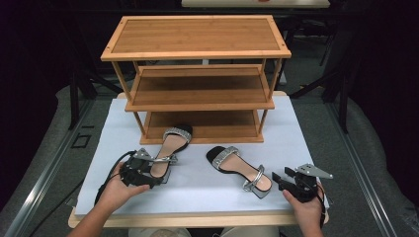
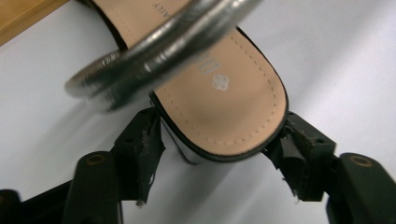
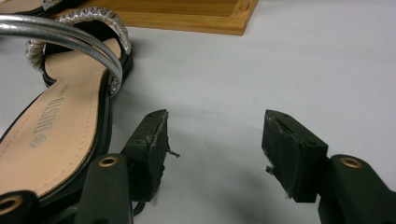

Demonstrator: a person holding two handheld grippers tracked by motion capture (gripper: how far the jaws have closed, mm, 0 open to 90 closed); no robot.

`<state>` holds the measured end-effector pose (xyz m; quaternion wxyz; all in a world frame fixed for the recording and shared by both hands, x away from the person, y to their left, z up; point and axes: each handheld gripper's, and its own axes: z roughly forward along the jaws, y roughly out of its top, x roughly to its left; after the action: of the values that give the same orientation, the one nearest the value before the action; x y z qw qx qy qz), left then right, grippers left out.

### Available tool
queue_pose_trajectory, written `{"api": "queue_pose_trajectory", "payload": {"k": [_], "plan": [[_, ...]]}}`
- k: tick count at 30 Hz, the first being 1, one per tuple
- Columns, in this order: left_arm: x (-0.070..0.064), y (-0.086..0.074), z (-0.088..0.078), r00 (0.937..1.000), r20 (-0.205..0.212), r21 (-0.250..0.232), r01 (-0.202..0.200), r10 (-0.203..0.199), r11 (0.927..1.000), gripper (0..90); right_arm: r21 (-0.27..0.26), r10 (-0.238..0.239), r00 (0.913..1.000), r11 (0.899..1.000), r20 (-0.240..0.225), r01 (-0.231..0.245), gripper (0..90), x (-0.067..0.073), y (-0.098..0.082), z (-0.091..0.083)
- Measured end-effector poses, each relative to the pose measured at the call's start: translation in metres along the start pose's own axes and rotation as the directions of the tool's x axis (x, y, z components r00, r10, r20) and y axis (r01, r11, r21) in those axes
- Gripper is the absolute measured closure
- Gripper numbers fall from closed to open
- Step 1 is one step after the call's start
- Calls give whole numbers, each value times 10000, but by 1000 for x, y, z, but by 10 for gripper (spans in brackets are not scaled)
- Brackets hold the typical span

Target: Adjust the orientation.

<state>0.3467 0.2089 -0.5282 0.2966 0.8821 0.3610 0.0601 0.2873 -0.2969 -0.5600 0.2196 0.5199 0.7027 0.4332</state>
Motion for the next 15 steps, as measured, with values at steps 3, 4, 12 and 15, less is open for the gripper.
{"api": "queue_pose_trajectory", "payload": {"k": [3,4,12,15], "plan": [[-5,0,4,10000,-55,-194,5,-6,9998,328,58,3,10000,10000,16,-4,404,-1,0,0],[-7,0,5,10000,-51,-262,3,-4,9997,330,-89,31,10000,10000,4,-31,404,-1,-1,1],[-6,-3,11,9993,363,-730,73,-47,9973,319,26,140,9999,9999,-74,-140,404,-3,-1,1],[-12,0,12,9996,133,-739,-236,246,9970,320,46,165,9998,9999,-104,-165,404,-3,-1,2]]}}
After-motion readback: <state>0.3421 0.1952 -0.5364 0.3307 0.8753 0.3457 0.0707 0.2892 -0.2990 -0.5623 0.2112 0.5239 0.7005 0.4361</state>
